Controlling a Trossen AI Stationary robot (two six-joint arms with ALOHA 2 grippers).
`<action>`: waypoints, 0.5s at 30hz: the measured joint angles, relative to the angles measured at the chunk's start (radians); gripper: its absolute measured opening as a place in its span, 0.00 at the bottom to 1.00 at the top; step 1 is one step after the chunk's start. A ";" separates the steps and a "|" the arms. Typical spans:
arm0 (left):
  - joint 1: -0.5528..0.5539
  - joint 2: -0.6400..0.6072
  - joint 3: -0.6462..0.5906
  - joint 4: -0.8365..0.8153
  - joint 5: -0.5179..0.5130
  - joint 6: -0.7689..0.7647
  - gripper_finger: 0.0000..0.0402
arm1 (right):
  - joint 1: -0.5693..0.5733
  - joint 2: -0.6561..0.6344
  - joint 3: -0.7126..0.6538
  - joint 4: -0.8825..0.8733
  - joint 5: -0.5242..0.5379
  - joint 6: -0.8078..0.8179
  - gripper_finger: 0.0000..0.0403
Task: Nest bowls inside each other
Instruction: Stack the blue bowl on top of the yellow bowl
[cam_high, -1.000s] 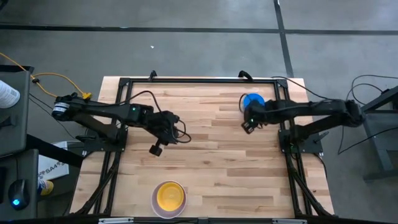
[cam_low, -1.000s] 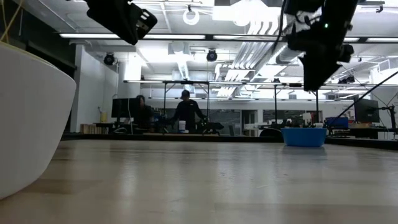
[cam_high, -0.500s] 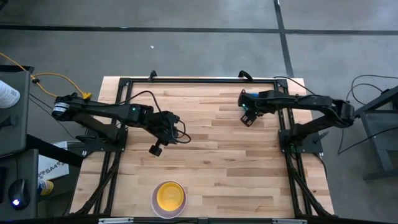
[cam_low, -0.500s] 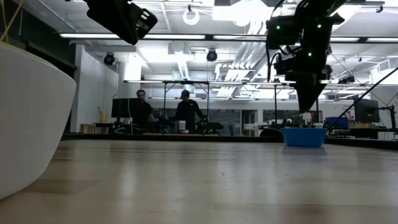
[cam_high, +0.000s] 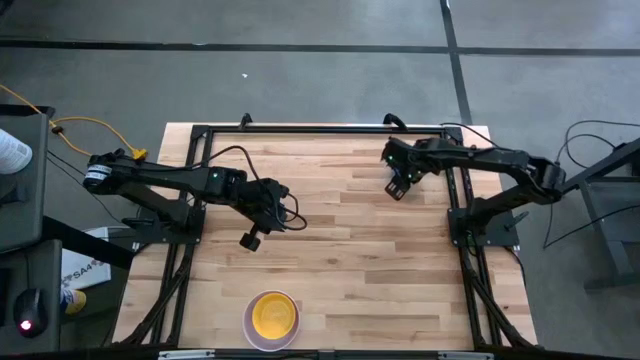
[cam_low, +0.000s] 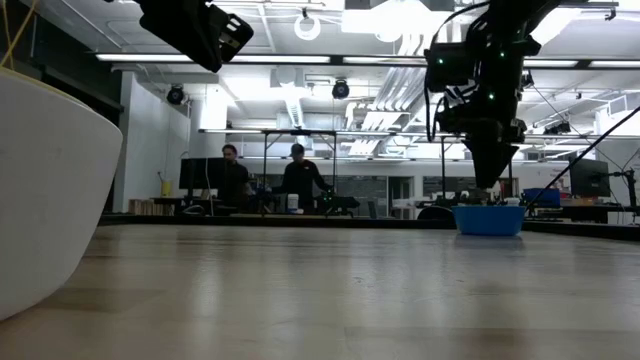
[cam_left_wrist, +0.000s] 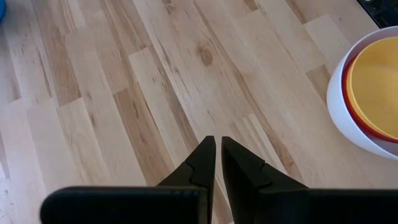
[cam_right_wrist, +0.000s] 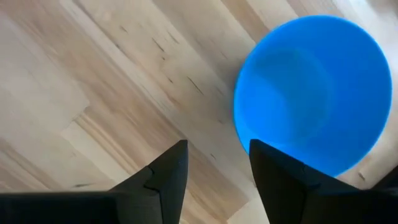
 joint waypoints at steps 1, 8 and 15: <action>0.000 0.000 0.000 0.000 0.000 0.000 0.07 | -0.013 0.000 0.000 -0.004 -0.009 0.000 0.41; 0.000 0.000 0.000 0.000 0.000 0.000 0.07 | -0.053 0.000 0.000 -0.011 -0.060 -0.063 0.41; 0.000 0.000 0.000 0.000 0.000 0.000 0.07 | -0.053 0.000 0.000 -0.011 -0.061 -0.124 0.41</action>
